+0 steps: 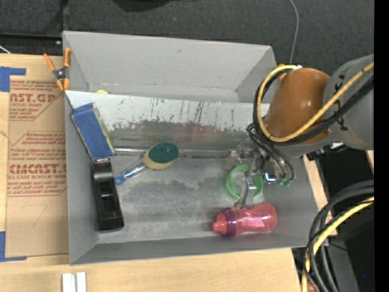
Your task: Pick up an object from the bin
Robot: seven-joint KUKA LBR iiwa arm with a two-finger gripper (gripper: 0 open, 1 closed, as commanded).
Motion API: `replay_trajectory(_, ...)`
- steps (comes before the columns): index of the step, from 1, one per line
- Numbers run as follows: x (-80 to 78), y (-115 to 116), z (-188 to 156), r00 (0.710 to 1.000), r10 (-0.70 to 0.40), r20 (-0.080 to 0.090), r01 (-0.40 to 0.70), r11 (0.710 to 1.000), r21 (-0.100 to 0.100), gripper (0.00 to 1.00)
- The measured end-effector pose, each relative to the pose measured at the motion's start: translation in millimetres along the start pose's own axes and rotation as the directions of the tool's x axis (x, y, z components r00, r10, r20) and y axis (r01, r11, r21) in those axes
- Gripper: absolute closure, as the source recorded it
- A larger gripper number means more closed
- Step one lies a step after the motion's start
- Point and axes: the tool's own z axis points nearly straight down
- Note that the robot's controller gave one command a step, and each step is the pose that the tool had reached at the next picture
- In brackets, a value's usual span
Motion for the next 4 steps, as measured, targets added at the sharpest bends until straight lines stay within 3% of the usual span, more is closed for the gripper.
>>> replay_trajectory(1,-1.9,0,-4,1.000,-0.001,0.008,0.001,1.000,0.001,0.00)
replay_trajectory(2,20.3,-55,61,0.996,-0.091,0.016,0.091,0.996,0.000,0.00)
replay_trajectory(3,9.8,-87,-4,0.978,-0.207,0.023,0.207,0.978,0.004,0.00)
replay_trajectory(4,-42.8,-96,56,0.988,0.156,0.006,-0.156,0.988,-0.006,0.00)
